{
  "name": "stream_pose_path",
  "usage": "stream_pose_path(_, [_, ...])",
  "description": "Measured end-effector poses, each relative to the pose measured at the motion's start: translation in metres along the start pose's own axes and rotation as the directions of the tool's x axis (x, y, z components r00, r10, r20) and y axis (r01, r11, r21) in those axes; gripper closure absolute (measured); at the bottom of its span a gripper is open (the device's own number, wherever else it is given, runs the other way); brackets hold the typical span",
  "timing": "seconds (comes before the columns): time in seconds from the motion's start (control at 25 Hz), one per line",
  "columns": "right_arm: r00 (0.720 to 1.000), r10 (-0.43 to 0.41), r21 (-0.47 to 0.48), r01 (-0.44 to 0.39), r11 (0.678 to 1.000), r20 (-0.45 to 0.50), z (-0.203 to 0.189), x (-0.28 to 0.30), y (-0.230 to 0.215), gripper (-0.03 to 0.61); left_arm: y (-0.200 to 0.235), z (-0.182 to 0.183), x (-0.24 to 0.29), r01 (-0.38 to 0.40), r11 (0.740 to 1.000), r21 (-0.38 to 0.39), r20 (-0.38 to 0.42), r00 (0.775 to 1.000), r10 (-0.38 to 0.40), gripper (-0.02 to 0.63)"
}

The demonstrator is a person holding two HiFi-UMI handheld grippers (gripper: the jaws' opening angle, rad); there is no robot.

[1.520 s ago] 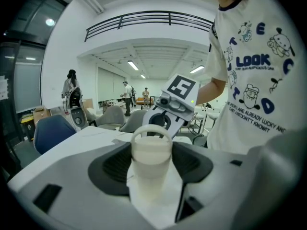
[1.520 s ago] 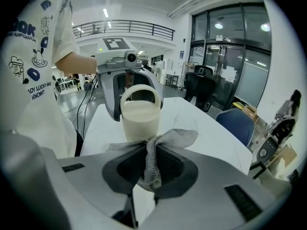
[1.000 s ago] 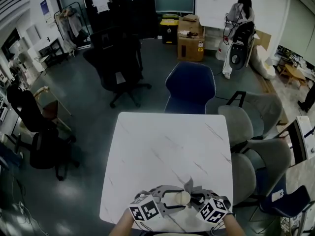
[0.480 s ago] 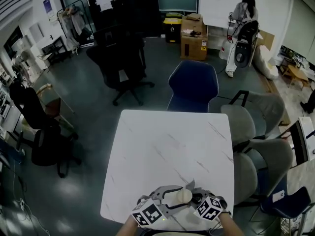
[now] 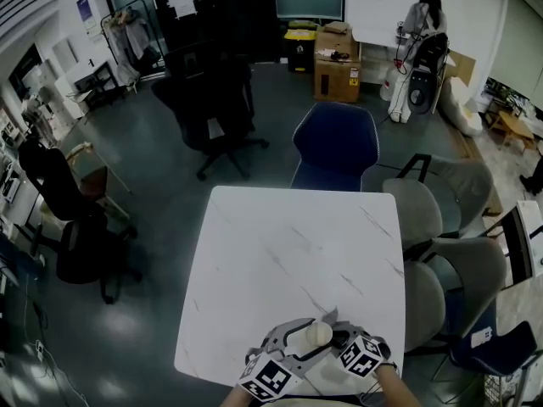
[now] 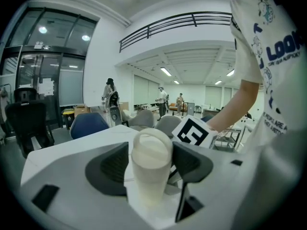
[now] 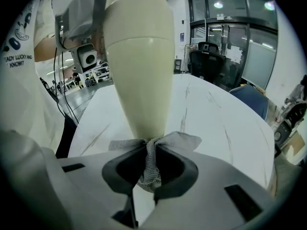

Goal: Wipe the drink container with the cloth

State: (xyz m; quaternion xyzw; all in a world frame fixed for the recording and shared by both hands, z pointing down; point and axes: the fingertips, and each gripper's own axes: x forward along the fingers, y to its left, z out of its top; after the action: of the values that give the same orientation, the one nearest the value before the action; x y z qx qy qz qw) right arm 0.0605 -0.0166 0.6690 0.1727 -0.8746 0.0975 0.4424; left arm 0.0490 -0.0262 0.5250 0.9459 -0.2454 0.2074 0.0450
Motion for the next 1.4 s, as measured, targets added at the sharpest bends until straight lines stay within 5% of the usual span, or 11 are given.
stream_pose_path(0.4, [1.000,-0.009,0.027,0.008,1.000,0.023,-0.001,0.003,0.000,0.531,0.002,-0.004,0.004,-0.005,1.000,-0.006,0.015,1.000,0.005,0.348])
stream_pose_path(0.88, [0.997,-0.011,0.055,0.007,0.998,0.074,0.005,-0.015,0.004,0.531,-0.006,-0.003,0.007,0.195,0.977,0.087,-0.020,0.981,-0.194,0.348])
stream_pose_path(1.4, [0.994,-0.017,-0.054,0.023,0.998,0.104,0.036,-0.059,0.004,0.531,-0.012,-0.006,0.005,0.351,0.925,0.145,-0.091,0.936,-0.341,0.348])
